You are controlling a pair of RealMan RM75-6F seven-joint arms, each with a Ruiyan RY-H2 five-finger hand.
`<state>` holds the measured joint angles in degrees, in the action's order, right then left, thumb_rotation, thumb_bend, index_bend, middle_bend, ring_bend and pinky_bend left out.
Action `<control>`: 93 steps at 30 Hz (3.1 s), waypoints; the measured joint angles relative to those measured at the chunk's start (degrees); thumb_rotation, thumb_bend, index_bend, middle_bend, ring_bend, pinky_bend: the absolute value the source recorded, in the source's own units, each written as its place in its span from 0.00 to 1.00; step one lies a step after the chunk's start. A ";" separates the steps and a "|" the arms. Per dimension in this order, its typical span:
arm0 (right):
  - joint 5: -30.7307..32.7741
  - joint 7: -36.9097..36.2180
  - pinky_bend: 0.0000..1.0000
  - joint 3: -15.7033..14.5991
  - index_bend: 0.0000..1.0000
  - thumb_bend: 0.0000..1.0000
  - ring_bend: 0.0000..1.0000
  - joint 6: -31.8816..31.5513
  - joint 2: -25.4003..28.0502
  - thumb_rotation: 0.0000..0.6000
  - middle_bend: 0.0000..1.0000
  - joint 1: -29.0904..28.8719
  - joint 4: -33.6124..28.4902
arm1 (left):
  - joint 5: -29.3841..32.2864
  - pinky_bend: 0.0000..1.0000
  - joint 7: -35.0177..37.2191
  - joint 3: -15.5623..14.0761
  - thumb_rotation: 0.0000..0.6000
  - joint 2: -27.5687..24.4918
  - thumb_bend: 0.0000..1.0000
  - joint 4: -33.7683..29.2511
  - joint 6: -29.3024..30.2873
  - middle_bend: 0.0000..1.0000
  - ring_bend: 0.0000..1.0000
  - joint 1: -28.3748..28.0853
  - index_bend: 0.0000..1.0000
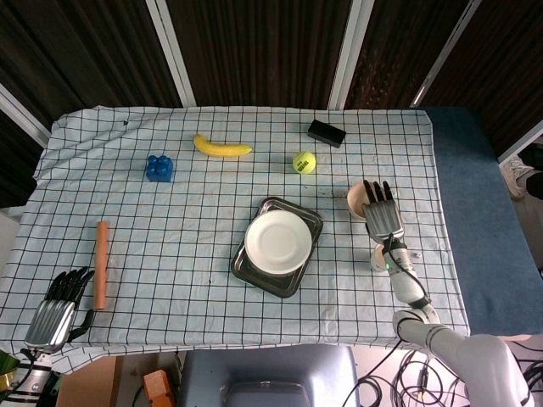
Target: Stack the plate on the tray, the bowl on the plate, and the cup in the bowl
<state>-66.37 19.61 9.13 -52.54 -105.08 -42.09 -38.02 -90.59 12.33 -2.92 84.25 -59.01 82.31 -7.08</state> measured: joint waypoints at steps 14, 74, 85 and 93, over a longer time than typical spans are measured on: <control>-4.58 -3.80 0.00 0.70 0.64 0.53 0.00 -5.10 2.16 1.00 0.01 0.87 -4.11 | -0.16 0.03 0.42 -0.05 1.00 -0.12 0.47 0.13 0.37 0.03 0.00 0.17 0.00; -19.36 2.92 0.00 -7.16 0.19 0.31 0.00 -18.50 24.12 1.00 0.00 8.55 -50.77 | -0.57 0.02 1.66 -0.10 1.00 -0.53 0.47 -0.04 0.92 0.02 0.00 0.48 0.00; -24.20 -1.07 0.00 -14.69 0.22 0.31 0.00 -29.51 33.70 1.00 0.00 20.99 -47.35 | -0.28 0.02 1.77 -0.03 1.00 -0.41 0.47 -0.12 0.31 0.01 0.00 0.32 0.00; -21.45 -5.97 0.00 -13.29 0.25 0.31 0.00 -24.71 30.79 1.00 0.00 21.80 -38.98 | -0.43 0.02 1.32 -0.21 1.00 -0.11 0.47 0.00 0.40 0.01 0.00 0.38 0.00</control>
<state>-87.82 13.64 -4.17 -77.25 -74.29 -20.29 -77.00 -91.03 13.66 -3.13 84.14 -59.01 82.71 -6.69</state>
